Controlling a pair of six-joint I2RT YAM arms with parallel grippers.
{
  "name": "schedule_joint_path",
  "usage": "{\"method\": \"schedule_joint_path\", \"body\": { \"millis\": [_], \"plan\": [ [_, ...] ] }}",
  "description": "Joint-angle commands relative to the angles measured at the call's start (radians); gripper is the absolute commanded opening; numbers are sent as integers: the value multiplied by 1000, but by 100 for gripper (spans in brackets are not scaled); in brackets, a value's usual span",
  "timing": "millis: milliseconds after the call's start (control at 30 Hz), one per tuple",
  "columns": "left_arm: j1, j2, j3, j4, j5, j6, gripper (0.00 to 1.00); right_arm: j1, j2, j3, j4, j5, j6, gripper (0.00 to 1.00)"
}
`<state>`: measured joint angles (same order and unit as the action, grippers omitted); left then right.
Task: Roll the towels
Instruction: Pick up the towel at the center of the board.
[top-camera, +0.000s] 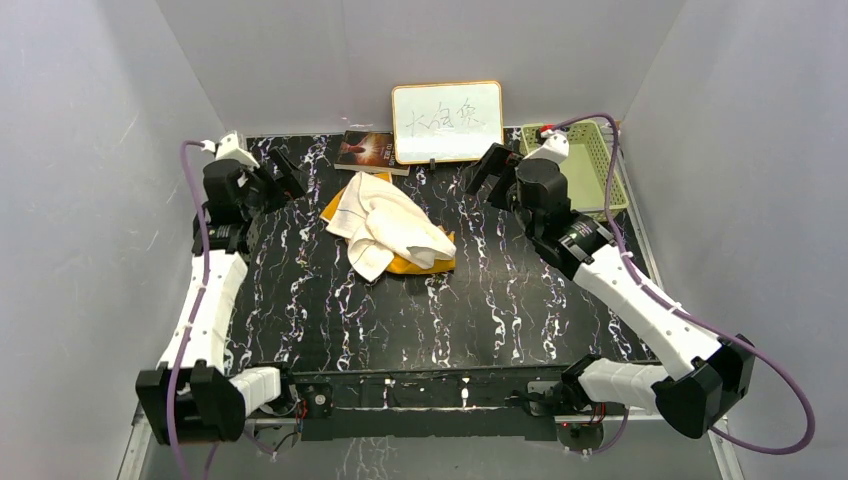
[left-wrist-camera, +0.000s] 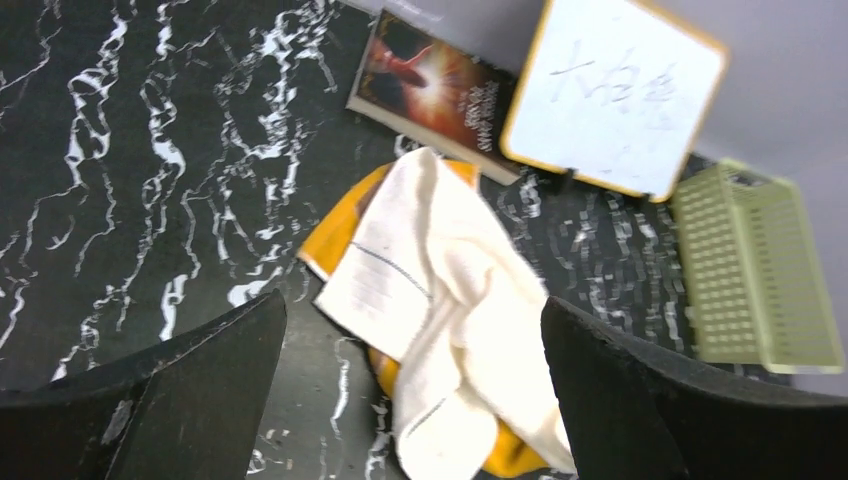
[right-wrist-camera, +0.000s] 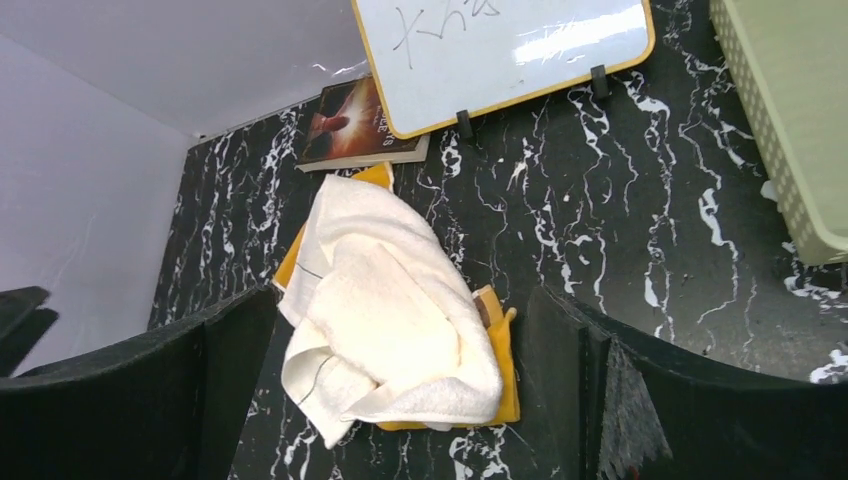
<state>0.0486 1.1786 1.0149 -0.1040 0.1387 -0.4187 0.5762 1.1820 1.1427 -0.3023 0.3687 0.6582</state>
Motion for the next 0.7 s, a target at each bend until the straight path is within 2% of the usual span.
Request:
{"method": "schedule_joint_path", "body": {
  "millis": [0, 133, 200, 333, 400, 500, 667],
  "plan": [
    [8, -75, -5, -39, 127, -76, 98, 6, -35, 6, 33, -12, -175, 98],
    [7, -38, 51, -55, 190, -24, 98, 5, -118, -91, 133, -169, -387, 98],
    [8, -3, 101, -97, 221, 30, 98, 5, -102, -98, 145, -189, -387, 98],
    [8, 92, 187, -222, 249, 126, 98, 7, 63, 6, -6, -265, -375, 98],
    [8, 132, 193, -261, 250, 158, 98, 12, 125, 3, 4, -293, -387, 97],
    [8, 181, 176, -279, 171, 144, 98, 29, 200, 11, 69, -338, -421, 97],
    [8, 256, 172, -289, 114, 134, 98, 104, 349, 120, 11, -389, -519, 97]
  ]
}}
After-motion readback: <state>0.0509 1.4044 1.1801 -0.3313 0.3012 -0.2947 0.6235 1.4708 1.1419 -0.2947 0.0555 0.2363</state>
